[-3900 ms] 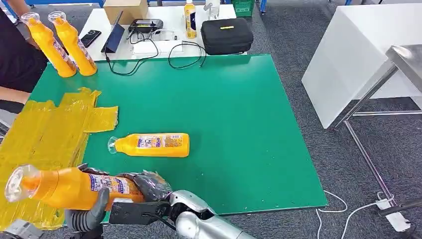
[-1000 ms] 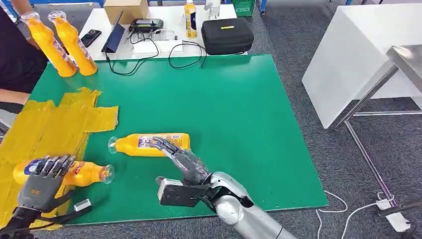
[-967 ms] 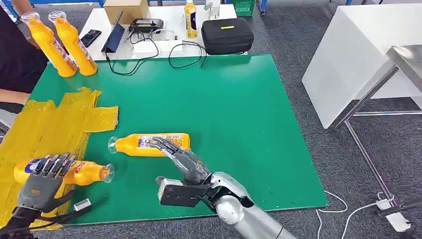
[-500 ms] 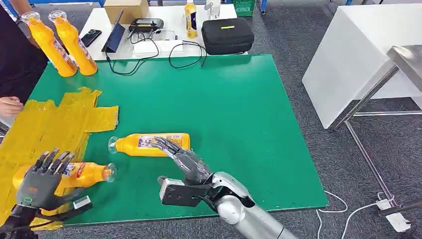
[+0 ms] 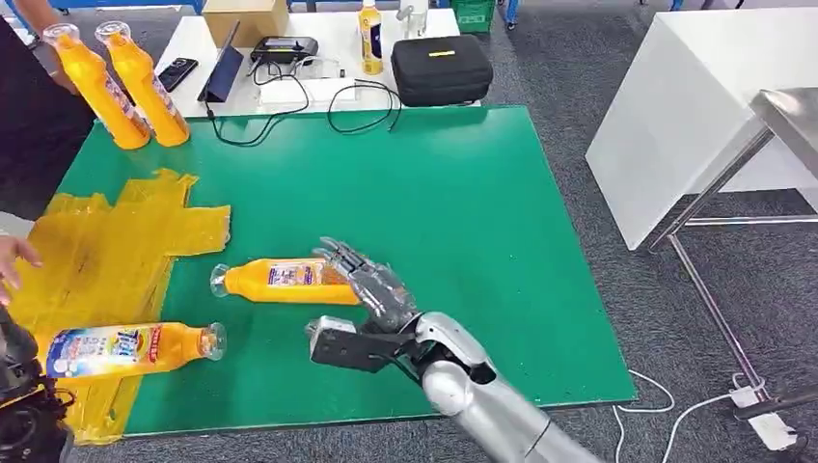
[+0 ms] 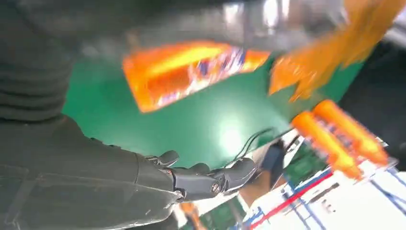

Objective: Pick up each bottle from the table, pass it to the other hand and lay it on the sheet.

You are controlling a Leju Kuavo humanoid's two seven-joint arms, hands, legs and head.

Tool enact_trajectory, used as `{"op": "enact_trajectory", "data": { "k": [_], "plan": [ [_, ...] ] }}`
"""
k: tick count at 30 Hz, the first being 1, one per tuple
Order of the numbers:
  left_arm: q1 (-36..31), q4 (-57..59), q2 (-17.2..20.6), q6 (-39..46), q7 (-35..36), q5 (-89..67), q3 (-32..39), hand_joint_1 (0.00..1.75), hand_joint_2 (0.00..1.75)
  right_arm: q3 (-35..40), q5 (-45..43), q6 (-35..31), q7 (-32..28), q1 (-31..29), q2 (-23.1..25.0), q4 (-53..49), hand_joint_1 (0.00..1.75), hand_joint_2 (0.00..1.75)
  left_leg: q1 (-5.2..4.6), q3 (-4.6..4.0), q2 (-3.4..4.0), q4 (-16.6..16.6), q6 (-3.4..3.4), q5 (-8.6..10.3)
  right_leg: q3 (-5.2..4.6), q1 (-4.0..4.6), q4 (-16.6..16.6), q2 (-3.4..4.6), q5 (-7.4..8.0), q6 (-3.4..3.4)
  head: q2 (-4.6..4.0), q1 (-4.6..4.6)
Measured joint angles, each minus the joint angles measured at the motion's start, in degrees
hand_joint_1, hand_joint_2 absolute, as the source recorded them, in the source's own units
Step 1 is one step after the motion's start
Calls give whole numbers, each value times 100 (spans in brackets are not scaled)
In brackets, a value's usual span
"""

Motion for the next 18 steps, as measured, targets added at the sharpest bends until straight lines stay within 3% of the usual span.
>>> {"op": "enact_trajectory", "data": {
  "k": [6,18],
  "plan": [
    [-477,-661,-661,-1232,-4,88,309,0,0,-389,664,-105,338,-973,367,1178,0,175,-3,9,17,3,0,3,0,-2,1,6,16,-16,2,-2],
    [-1011,-801,-1318,-1559,-4,-89,58,0,0,-639,1343,-61,1008,-2129,1073,2956,0,175,-1,7,15,2,-1,3,-2,1,3,6,15,-15,0,-2]
  ]
}}
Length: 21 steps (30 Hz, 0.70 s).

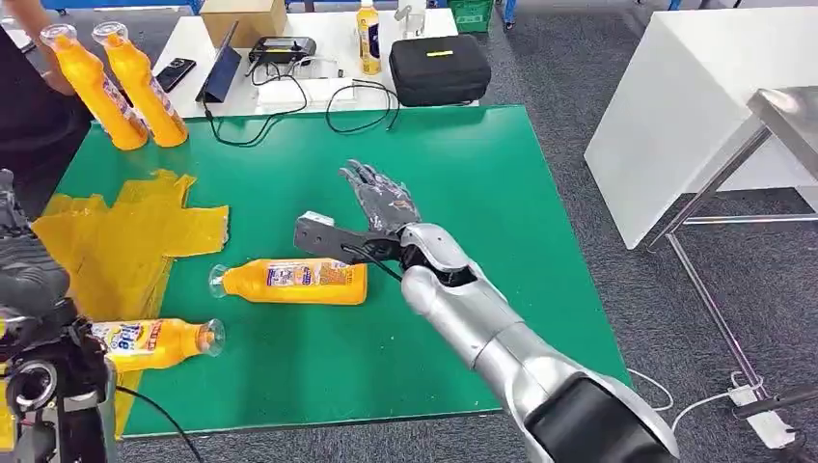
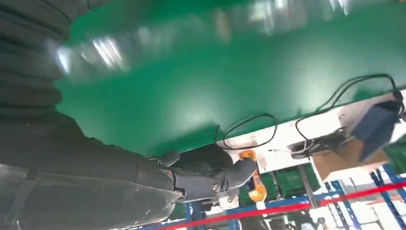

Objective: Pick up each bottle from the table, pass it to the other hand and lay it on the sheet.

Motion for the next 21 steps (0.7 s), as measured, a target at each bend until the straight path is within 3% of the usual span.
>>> {"op": "enact_trajectory", "data": {
  "k": [12,21],
  "plan": [
    [-78,2,-24,136,0,13,-263,0,0,236,-333,77,173,-8,212,431,0,175,0,-1,1,0,0,0,0,-1,-1,0,0,0,0,-2],
    [-374,251,-22,77,2,-2,-381,0,0,1544,-1810,404,1194,-129,300,315,0,175,1,0,3,0,-1,0,-1,1,2,1,0,0,0,-2]
  ]
}}
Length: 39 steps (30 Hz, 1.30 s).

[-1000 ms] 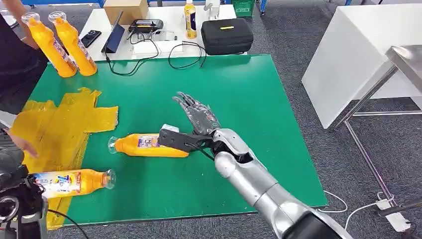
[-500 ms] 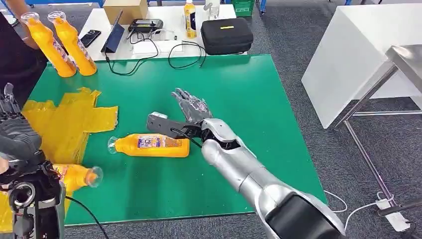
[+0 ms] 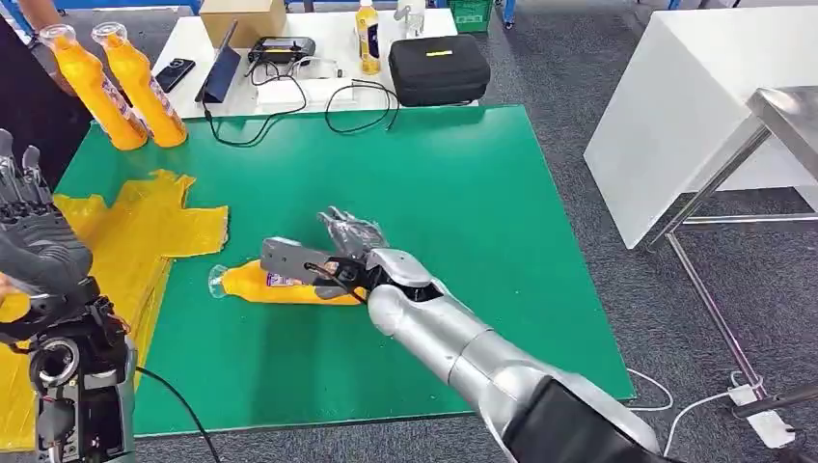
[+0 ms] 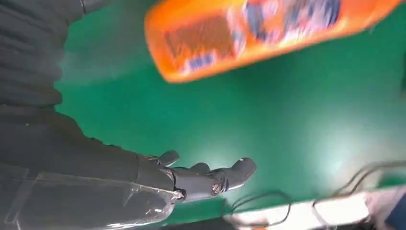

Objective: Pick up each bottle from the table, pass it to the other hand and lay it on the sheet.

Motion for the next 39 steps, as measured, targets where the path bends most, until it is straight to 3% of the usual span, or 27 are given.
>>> {"op": "enact_trajectory", "data": {
  "k": [12,39],
  "plan": [
    [-173,245,92,-144,0,140,-39,0,0,1081,-566,-68,271,-203,-2,55,0,175,-2,-1,-2,0,0,0,1,-1,-1,1,0,0,0,0],
    [-215,437,264,-395,0,319,94,0,0,1868,-424,-302,852,-392,-24,271,0,175,0,-2,-3,0,-1,0,1,-1,1,1,0,0,2,0]
  ]
}}
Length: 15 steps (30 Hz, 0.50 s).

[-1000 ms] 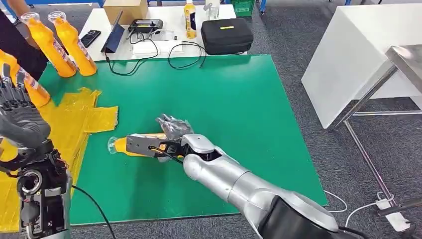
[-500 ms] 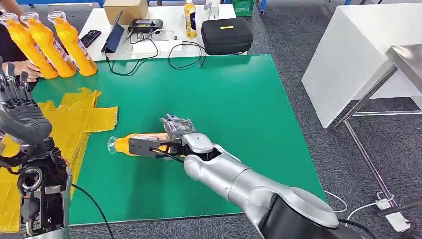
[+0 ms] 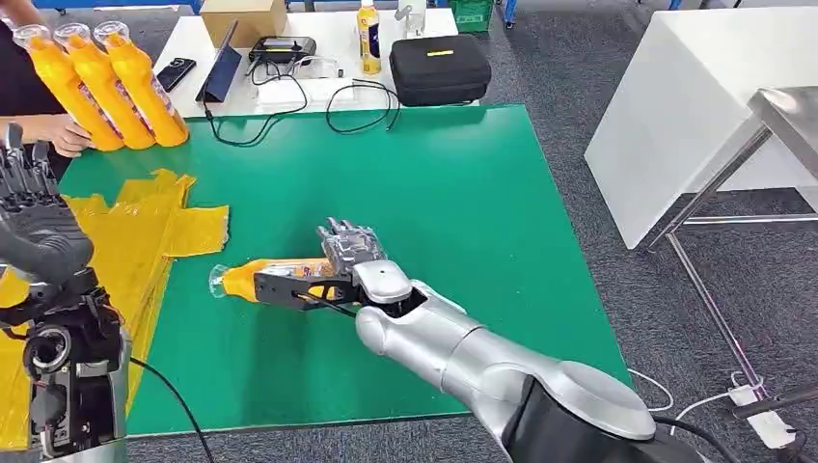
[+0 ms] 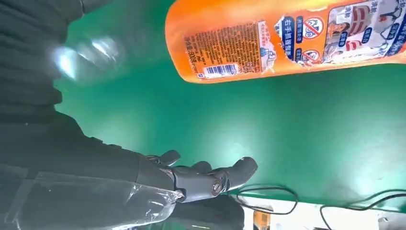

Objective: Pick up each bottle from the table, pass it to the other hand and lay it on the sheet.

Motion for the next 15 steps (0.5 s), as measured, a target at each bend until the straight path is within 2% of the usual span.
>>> {"op": "enact_trajectory", "data": {
  "k": [15],
  "plan": [
    [-4,79,37,-2,0,-64,85,0,0,146,-26,122,24,3,0,39,0,175,-1,1,1,0,0,0,0,0,-1,0,0,0,-2,0]
  ]
}}
